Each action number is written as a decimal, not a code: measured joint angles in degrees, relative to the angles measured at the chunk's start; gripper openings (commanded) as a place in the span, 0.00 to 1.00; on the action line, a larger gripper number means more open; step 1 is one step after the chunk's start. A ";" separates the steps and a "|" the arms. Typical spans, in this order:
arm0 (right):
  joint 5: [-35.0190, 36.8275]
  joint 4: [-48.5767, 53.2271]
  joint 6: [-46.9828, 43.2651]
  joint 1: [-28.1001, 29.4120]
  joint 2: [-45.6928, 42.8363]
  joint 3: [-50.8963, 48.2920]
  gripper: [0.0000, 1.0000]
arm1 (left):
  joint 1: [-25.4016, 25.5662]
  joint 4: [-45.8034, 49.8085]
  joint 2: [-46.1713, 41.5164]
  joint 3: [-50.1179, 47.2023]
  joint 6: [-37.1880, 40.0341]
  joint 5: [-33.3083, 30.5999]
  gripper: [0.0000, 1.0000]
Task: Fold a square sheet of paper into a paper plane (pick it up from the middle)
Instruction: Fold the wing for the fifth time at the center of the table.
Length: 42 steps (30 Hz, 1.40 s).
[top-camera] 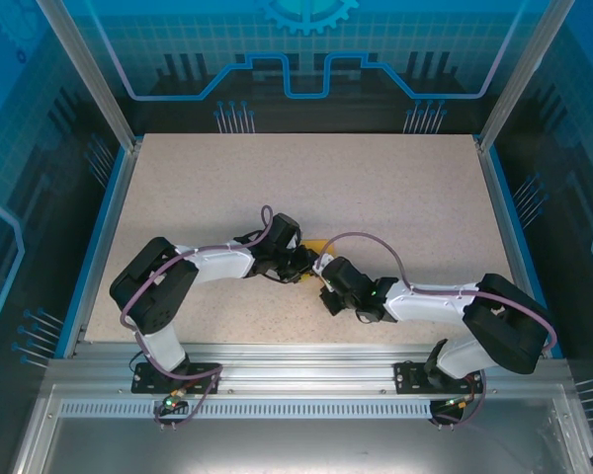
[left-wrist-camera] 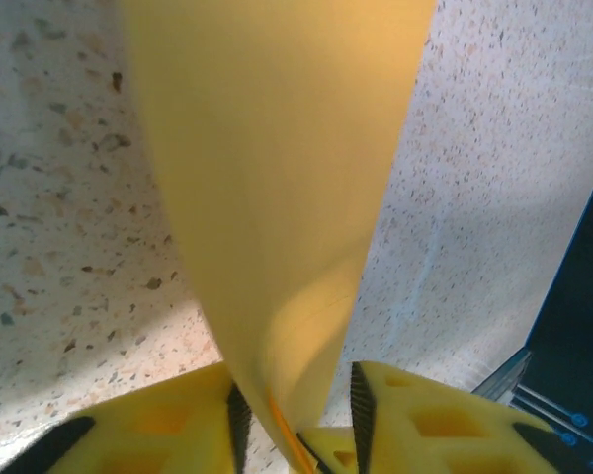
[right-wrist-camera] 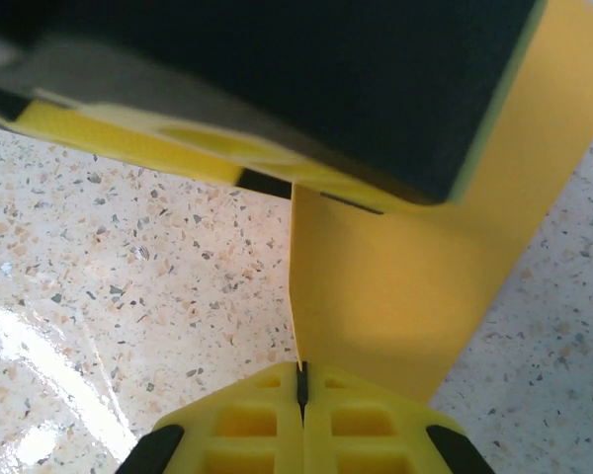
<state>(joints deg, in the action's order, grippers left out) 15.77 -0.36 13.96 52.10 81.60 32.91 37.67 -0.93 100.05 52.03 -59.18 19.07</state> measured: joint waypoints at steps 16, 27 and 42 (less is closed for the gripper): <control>-31.52 -13.49 13.14 -21.46 -4.02 -10.27 0.02 | 0.33 1.68 -12.09 -2.03 3.76 -5.11 0.54; -44.63 -17.79 17.64 -28.63 2.86 -9.99 0.03 | 2.60 -2.84 -4.63 -1.03 4.96 -2.05 0.45; -50.97 -18.67 18.23 -32.72 5.86 -9.51 0.05 | 3.39 -9.46 4.59 4.72 4.02 0.92 0.44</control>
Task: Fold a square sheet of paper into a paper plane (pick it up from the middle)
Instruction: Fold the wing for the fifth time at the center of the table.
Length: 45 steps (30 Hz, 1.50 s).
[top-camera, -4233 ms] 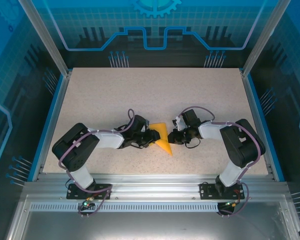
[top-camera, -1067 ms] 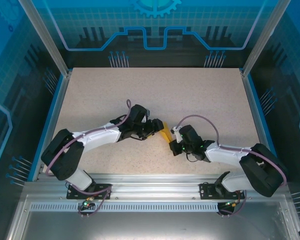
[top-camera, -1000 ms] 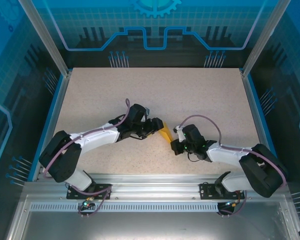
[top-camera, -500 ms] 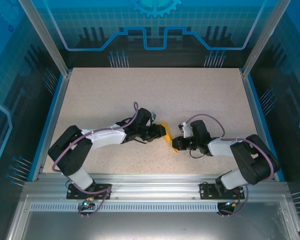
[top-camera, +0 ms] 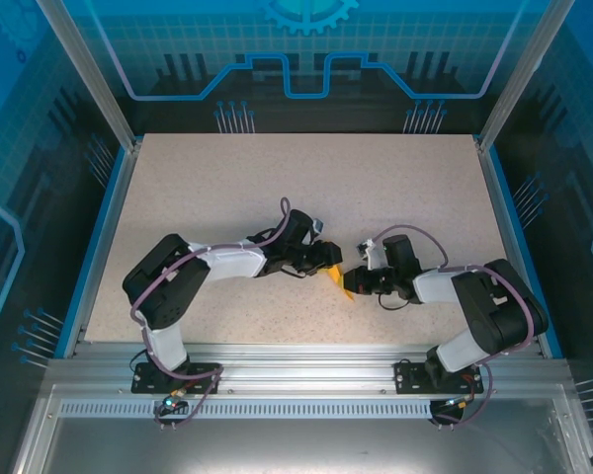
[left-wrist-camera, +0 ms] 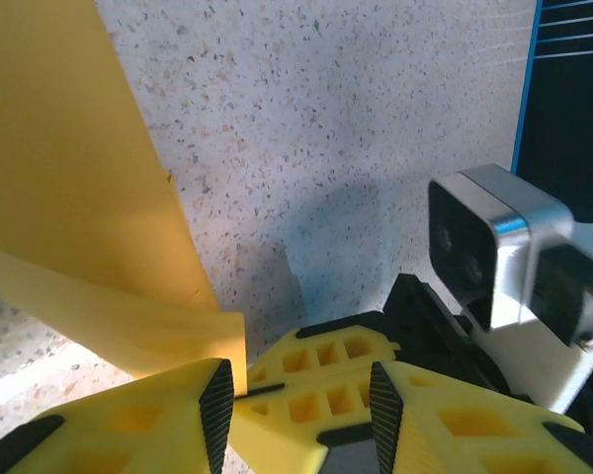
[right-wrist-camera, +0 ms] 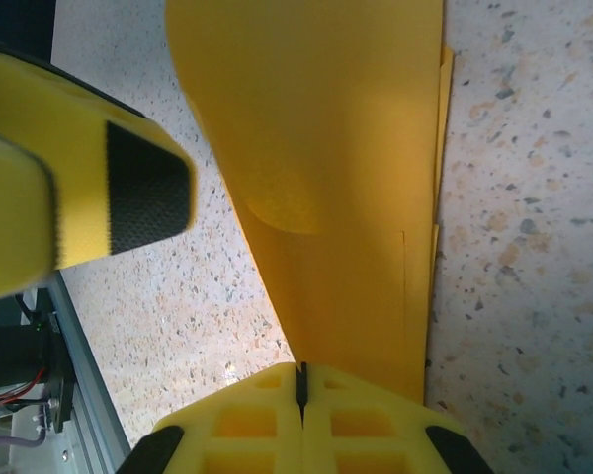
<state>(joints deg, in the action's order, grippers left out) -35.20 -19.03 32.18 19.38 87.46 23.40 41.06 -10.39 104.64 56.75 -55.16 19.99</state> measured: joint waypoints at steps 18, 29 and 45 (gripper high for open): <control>-0.26 0.70 0.15 -1.44 0.00 0.37 0.14 | 0.00 -1.97 5.33 2.49 0.02 0.68 0.44; 2.62 7.58 -2.43 -1.44 -2.36 1.46 0.29 | 0.00 -1.90 6.27 4.28 0.20 0.68 0.43; 3.48 10.95 -1.70 -1.44 -4.57 1.49 0.20 | 0.00 0.02 7.10 4.35 1.16 0.63 0.43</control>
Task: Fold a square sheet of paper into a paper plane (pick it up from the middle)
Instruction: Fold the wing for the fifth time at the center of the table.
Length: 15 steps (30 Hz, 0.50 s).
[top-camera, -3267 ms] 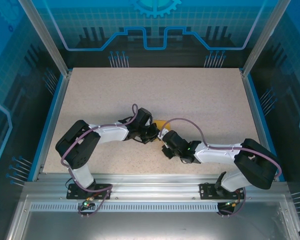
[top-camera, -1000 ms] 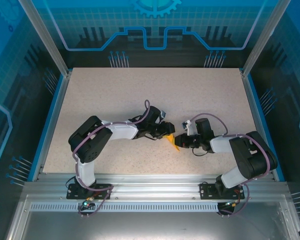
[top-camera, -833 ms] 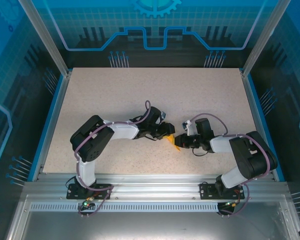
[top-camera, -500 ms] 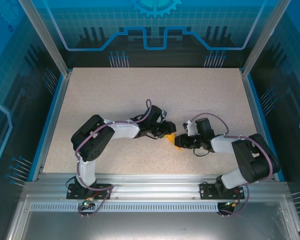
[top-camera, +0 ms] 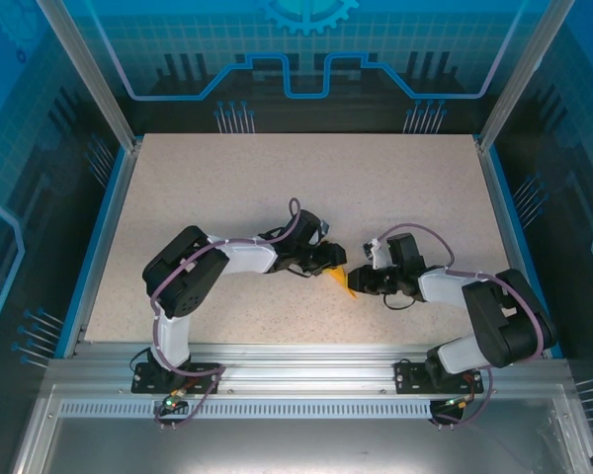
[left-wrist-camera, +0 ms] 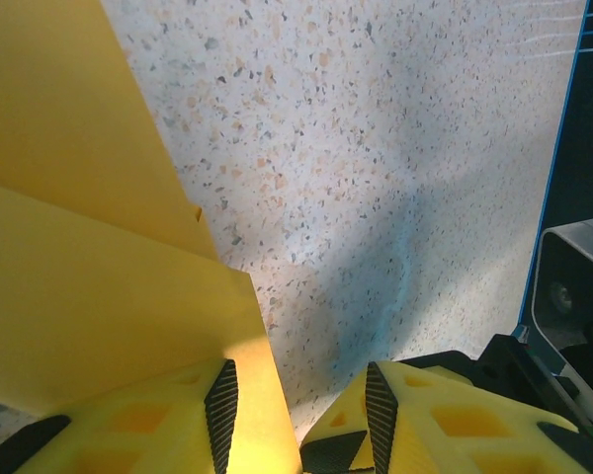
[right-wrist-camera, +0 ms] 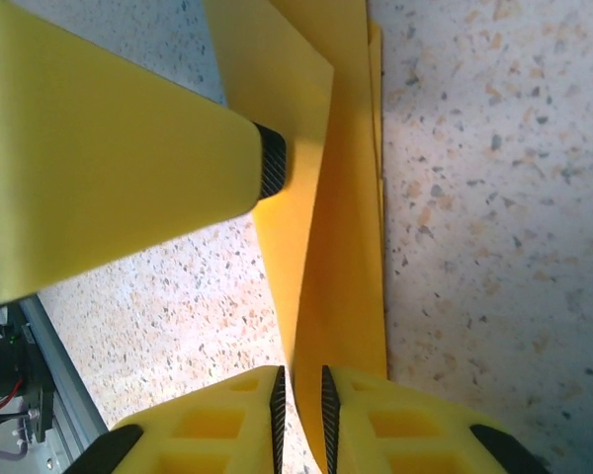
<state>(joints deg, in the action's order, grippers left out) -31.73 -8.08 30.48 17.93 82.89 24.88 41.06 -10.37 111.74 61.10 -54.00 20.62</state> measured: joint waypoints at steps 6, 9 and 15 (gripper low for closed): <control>0.44 1.25 -0.04 0.00 0.44 0.39 0.29 | 0.00 0.20 0.09 0.59 0.13 0.00 0.42; 0.79 1.68 -0.07 0.00 0.46 0.79 0.28 | 0.00 0.22 0.13 0.63 0.15 0.00 0.42; 1.36 2.60 -0.37 0.00 1.22 1.31 0.21 | 0.00 0.59 0.79 0.98 0.15 0.00 0.42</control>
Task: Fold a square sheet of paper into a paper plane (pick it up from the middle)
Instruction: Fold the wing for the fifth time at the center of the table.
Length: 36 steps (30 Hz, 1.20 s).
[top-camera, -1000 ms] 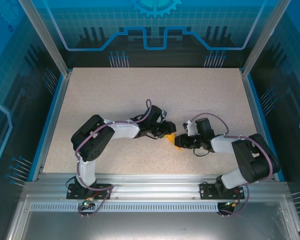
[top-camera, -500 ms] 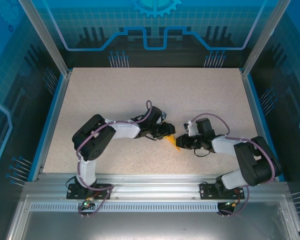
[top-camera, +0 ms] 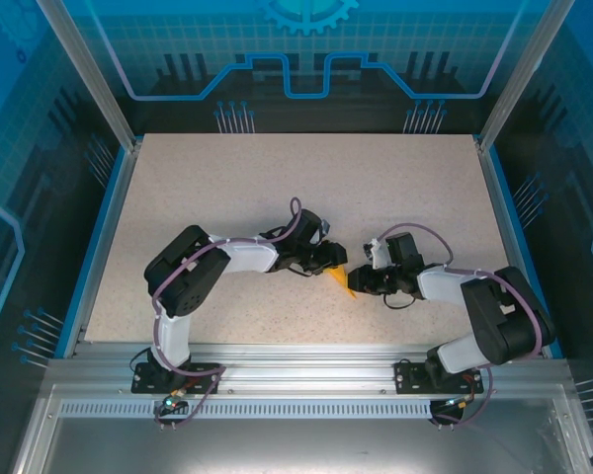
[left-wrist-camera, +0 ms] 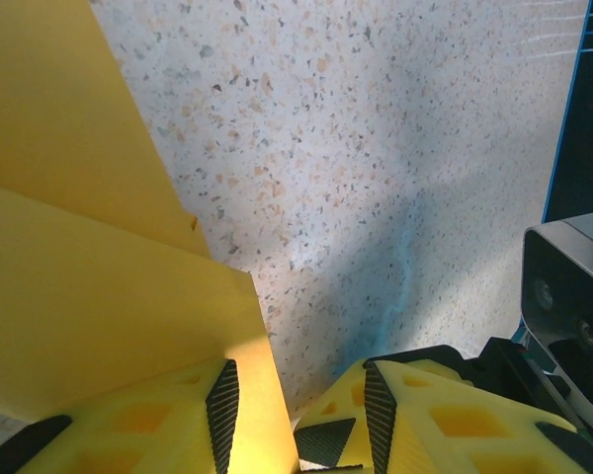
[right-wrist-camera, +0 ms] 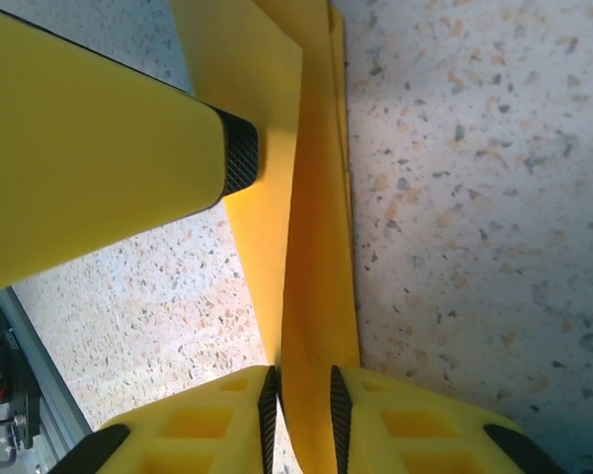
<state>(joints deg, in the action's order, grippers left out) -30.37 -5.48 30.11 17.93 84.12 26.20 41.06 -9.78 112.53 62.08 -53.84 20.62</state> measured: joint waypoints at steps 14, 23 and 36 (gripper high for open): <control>1.36 1.64 -0.07 0.00 1.09 1.09 0.26 | -0.02 0.44 0.35 0.13 0.00 0.00 0.42; 0.57 2.14 0.07 0.02 -0.72 1.07 0.40 | -0.07 0.42 0.37 0.13 0.00 0.02 0.42; 4.79 5.99 -0.63 2.32 -0.39 3.21 0.41 | -0.07 0.00 0.81 0.24 0.02 0.24 0.42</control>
<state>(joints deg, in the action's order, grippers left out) -25.58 0.51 29.47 20.25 83.72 29.41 40.99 -9.78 113.34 62.33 -53.82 20.86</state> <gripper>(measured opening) 0.417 0.419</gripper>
